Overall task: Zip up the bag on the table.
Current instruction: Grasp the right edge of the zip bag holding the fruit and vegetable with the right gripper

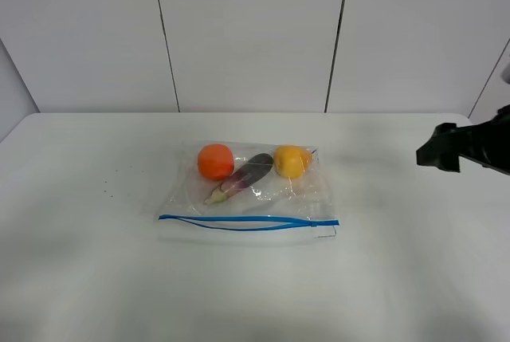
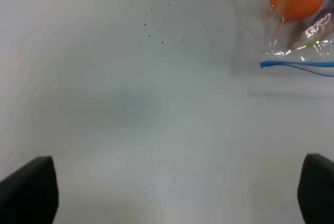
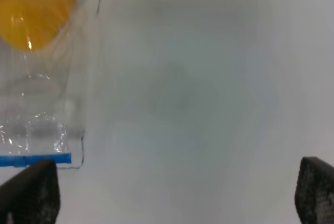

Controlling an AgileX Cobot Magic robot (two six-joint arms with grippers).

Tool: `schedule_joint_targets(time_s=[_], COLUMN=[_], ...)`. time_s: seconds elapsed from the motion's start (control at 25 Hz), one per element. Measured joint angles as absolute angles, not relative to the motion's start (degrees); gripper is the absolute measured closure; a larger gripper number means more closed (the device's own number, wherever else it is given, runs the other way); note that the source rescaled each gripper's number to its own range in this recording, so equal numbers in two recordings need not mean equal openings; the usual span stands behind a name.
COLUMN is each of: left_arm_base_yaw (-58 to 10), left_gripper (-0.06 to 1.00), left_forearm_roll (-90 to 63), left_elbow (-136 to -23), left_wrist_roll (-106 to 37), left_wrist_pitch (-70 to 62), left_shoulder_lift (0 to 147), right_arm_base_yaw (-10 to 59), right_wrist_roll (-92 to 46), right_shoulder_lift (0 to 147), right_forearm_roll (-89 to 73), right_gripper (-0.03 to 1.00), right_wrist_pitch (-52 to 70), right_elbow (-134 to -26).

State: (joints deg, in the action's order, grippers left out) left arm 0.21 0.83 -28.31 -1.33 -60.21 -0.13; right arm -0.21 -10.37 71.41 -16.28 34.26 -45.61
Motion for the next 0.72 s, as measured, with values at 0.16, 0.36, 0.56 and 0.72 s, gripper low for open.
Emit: schedule_joint_targets(time_s=[0.16,0.36,0.56,0.72], left_arm_base_yaw=[0.21,0.21,0.21,0.21], left_gripper=[-0.05,-0.05,-0.05,-0.05], left_forearm_roll=[0.83,0.83,0.83,0.83], left_elbow=[-28.31,-28.31,-28.31,-28.31], left_wrist_roll=[-1.33,-1.33,-1.33,-1.33], left_wrist_pitch=[-60.21,-60.21,-60.21,-60.21], left_shoulder_lift=[-0.13,-0.13,-0.13,-0.13], right_arm_base_yaw=[-2.75,-11.00,-15.96,-16.23], right_wrist_roll=[-19.34,-37.28,-58.54,-64.79], right_shoulder_lift=[83.45,96.46,105.52,112.92], right_forearm_roll=[-26.92,-48.50,-65.86,-69.98], right_gripper=[-0.03,-0.03,-0.03,-0.03], right_wrist_pitch=[37.90,50.37,63.26,65.80], right_elbow=[-51.78,-56.36,-57.84,-58.04])
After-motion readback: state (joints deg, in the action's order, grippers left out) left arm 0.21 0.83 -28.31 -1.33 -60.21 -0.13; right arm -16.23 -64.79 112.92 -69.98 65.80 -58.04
